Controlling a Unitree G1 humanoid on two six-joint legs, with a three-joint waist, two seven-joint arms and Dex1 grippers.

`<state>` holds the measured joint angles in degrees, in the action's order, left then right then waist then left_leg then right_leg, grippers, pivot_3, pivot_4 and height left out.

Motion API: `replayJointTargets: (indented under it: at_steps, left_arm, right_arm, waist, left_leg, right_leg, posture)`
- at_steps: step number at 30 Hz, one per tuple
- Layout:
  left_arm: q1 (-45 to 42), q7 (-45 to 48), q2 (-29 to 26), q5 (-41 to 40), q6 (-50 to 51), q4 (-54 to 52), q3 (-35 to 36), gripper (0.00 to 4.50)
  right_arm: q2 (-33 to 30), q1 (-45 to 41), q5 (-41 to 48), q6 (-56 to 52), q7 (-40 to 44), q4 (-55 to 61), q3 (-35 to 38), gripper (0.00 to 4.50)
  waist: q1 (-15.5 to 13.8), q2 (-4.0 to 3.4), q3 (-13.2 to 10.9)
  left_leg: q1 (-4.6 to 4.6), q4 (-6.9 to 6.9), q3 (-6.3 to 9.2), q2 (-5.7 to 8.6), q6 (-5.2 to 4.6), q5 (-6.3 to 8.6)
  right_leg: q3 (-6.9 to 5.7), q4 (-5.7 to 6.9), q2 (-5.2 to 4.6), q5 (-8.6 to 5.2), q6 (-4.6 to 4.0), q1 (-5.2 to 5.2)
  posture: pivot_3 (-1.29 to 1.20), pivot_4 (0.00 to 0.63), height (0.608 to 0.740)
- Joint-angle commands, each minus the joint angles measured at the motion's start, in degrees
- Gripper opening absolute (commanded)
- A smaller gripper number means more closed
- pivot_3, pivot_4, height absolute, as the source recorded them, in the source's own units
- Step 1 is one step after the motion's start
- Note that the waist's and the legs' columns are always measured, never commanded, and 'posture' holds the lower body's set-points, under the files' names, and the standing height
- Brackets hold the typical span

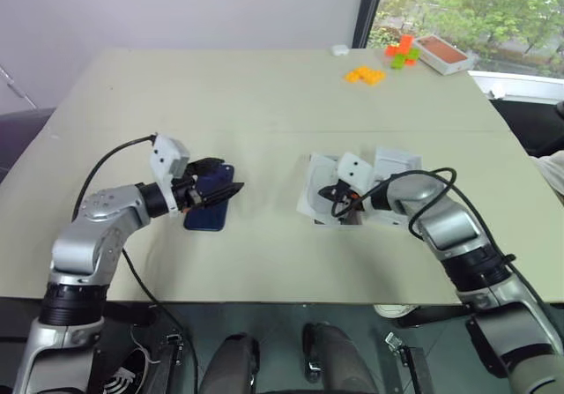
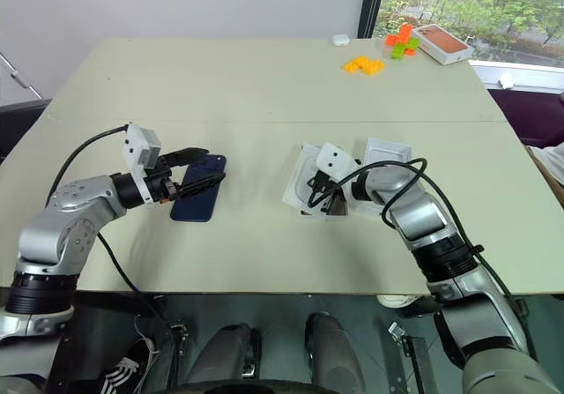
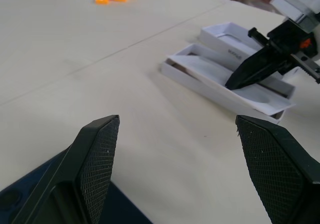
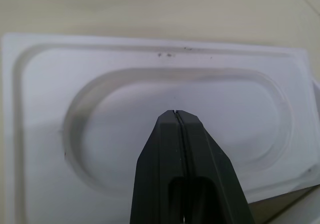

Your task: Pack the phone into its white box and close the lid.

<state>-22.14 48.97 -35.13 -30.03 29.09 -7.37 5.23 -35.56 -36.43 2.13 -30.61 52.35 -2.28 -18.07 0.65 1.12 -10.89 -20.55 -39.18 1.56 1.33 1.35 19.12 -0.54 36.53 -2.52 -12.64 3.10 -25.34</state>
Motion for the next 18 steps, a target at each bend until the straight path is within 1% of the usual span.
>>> replayJointTargets:
  at_steps: [1, 6, 14, 18]
  left_arm:
    - [-1.6, -1.1, 0.6, 0.3, -0.7, -0.8, 0.5, 3.93]
    - [-2.0, -1.7, 1.1, 0.6, -0.4, -0.7, 0.5, 3.93]
    - [-2.8, -2.8, 1.8, 1.3, -0.5, 0.4, 0.8, 3.93]
    - [-3.2, -3.1, 1.9, 1.2, -0.5, 0.6, 0.9, 3.93]
  right_arm:
    - [-3.5, -1.4, -3.5, 2.7, 3.5, 1.1, -2.6, 0.02]
    - [-5.2, -3.2, -7.0, 8.4, 5.2, -2.5, -3.9, 0.02]
    - [-5.4, -5.3, -13.9, 19.1, 3.2, -10.3, -5.2, 0.02]
    - [-5.7, -6.4, -16.4, 22.3, 3.3, -12.0, -5.3, 0.02]
  waist:
    - [0.0, 0.00, 0.0]
    - [0.2, 0.00, 0.0]
    - [-0.1, 0.00, 0.0]
    - [0.0, 0.00, 0.0]
  left_leg:
    - [0.00, 0.00, 0.01, 0.00, -0.02, 0.01]
    - [-0.01, 0.02, -0.01, -0.02, -0.07, 0.04]
    - [0.01, 0.02, -0.01, -0.03, -0.06, 0.04]
    - [0.00, 0.02, -0.01, -0.02, -0.07, 0.04]
  right_leg:
    - [-0.02, 0.00, 0.00, 0.00, 0.00, 0.00]
    - [-0.04, -0.04, 0.01, 0.00, 0.02, -0.01]
    - [-0.05, -0.08, 0.01, 0.01, 0.02, 0.03]
    - [-0.05, -0.11, 0.01, 0.01, 0.01, 0.05]
  posture:
    - [0.00, 0.150, 0.740]
    - [0.00, 0.150, 0.740]
    - [0.00, 0.150, 0.740]
    - [0.00, 0.150, 0.740]
